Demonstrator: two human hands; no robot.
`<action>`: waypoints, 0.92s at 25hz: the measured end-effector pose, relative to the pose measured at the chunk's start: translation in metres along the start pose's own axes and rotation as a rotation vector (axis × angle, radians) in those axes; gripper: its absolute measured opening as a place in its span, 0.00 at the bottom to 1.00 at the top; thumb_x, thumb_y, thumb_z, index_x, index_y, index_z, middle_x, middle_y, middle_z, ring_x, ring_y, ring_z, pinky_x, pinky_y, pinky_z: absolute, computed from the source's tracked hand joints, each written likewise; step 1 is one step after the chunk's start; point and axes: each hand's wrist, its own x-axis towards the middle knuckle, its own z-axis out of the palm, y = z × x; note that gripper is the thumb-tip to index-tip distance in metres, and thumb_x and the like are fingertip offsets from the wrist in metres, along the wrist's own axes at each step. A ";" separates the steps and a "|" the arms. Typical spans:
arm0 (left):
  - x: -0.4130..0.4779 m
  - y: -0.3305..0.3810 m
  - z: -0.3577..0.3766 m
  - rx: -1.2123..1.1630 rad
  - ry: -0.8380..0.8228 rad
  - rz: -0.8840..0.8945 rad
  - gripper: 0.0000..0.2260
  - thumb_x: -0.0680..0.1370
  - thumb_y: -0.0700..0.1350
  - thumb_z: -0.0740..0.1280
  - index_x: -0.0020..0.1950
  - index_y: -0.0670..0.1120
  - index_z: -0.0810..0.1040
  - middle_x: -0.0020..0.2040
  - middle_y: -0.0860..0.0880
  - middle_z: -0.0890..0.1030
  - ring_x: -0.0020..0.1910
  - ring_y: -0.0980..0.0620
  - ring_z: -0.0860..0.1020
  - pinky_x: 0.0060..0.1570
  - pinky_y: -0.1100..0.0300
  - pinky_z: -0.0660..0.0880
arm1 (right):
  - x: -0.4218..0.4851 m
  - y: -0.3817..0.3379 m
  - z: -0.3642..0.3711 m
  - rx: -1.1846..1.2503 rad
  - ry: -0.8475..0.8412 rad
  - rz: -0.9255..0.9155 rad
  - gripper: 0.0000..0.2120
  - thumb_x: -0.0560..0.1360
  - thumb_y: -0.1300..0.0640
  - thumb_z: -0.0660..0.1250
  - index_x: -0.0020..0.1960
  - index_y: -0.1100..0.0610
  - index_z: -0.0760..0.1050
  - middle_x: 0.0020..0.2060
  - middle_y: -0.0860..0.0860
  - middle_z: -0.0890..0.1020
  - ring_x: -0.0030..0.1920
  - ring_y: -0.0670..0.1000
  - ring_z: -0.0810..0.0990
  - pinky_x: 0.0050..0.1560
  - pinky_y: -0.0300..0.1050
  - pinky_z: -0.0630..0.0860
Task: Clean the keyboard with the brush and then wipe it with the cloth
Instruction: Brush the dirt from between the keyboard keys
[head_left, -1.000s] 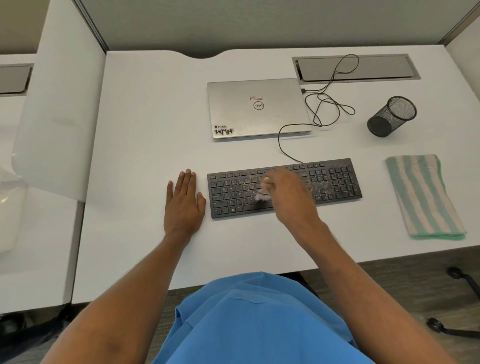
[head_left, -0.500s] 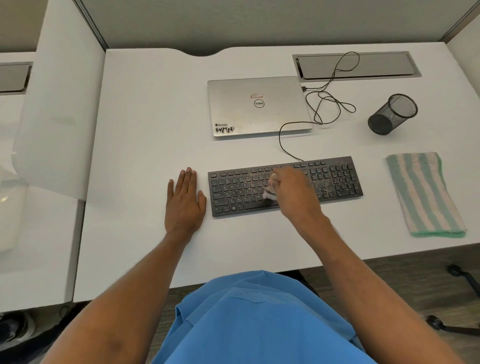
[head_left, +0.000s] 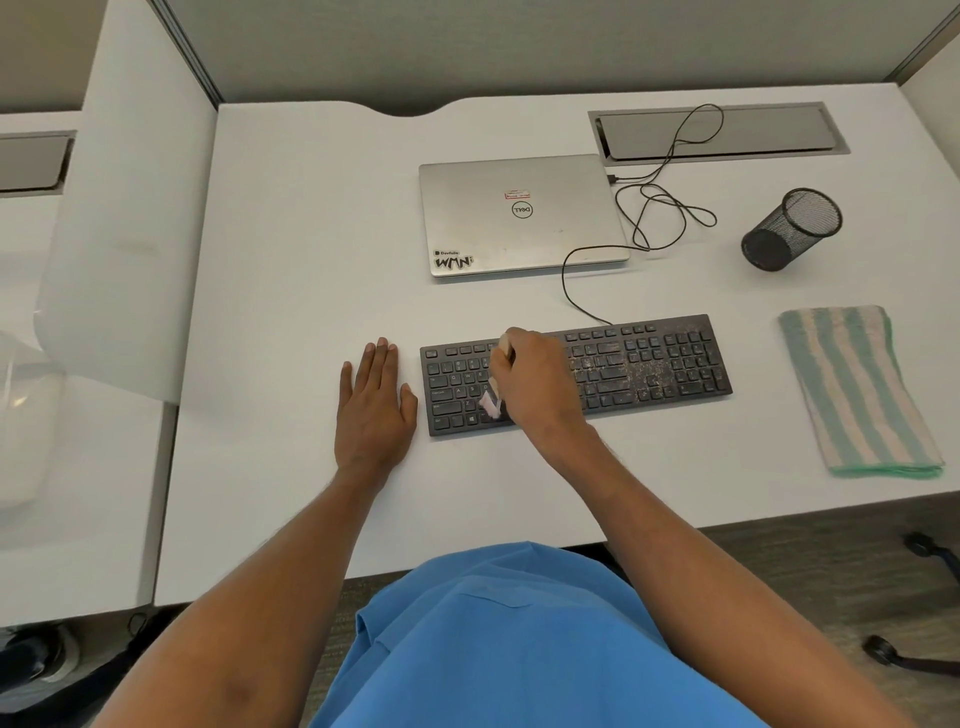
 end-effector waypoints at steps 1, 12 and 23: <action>0.000 0.000 0.000 -0.002 0.002 0.002 0.29 0.85 0.51 0.50 0.85 0.42 0.59 0.86 0.46 0.59 0.86 0.50 0.53 0.84 0.47 0.46 | 0.001 0.000 -0.001 0.084 0.023 -0.001 0.16 0.81 0.60 0.60 0.35 0.60 0.67 0.28 0.54 0.77 0.29 0.49 0.82 0.29 0.55 0.78; 0.000 0.000 0.000 0.000 0.009 0.007 0.29 0.85 0.50 0.51 0.85 0.42 0.59 0.85 0.46 0.59 0.85 0.50 0.54 0.84 0.46 0.47 | 0.002 0.006 -0.004 0.122 0.047 -0.019 0.15 0.81 0.62 0.61 0.36 0.64 0.71 0.31 0.60 0.80 0.26 0.39 0.77 0.28 0.49 0.73; 0.000 0.000 -0.001 0.003 0.005 0.002 0.29 0.85 0.50 0.51 0.85 0.42 0.59 0.86 0.46 0.59 0.85 0.51 0.54 0.84 0.47 0.46 | 0.002 0.020 -0.010 0.069 0.078 -0.019 0.15 0.80 0.64 0.63 0.35 0.65 0.71 0.31 0.58 0.79 0.26 0.35 0.76 0.24 0.39 0.66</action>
